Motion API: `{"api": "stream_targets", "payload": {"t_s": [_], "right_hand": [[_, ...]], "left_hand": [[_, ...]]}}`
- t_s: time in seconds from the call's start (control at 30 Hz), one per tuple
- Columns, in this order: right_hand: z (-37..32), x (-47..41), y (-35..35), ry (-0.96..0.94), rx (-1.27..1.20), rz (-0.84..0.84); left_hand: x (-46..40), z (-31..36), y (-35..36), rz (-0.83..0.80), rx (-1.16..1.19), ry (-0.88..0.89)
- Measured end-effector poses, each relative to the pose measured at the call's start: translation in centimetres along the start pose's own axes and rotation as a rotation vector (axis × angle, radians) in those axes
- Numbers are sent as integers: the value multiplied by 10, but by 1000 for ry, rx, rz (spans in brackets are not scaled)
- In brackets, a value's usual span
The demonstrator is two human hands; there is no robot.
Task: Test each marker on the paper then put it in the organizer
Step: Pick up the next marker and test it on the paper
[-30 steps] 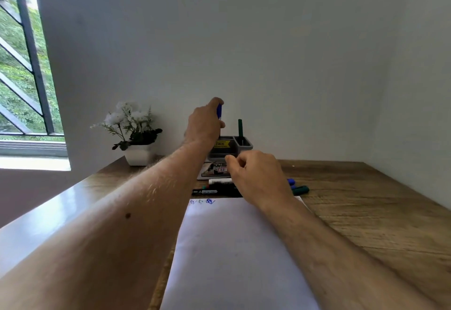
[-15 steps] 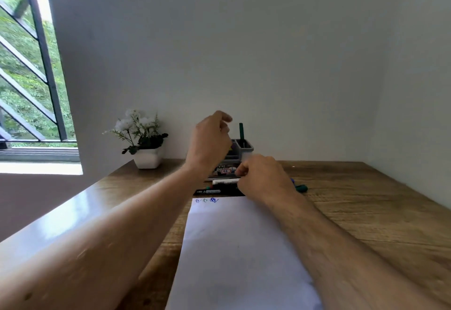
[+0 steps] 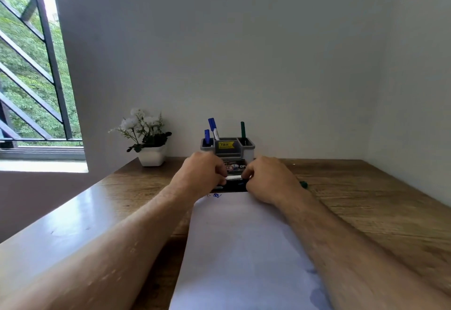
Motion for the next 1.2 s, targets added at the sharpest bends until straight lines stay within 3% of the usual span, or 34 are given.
{"api": "stream_targets", "payload": {"t_s": [0.3,0.57,0.7,0.83,0.93,1.1,1.2], "right_hand": [[1,-6,3,-2,-24,24],[3,-4,-8,3,-93,113],[7,-3,-21,15,-155,230],[8,-2,-31,-14,-306,378],[5,-7,-27,-17,-515,361],[-10,-10,-15,-83,-782,225],[-15,-11,-15,-134,-805,222]], "left_hand": [[-2,14,13,-115,-97,135],[-3,15,17,-114,-112,112],[-4,9,5,-23,-21,70],[3,2,-26,189,280,-73],[6,-9,-33,267,649,-247],[8,3,-11,91,1357,-397],[7,8,-2,18,1496,-415]]}}
Point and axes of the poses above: each hand's wrist, its own x-axis away from the middle knuckle, its own y-axis out of the palm, z = x × y, the point moved 8 cm from there along -x, towards the middle knuckle, and after that the axes turned 7 degrees about -x, right-handed, at the moved point
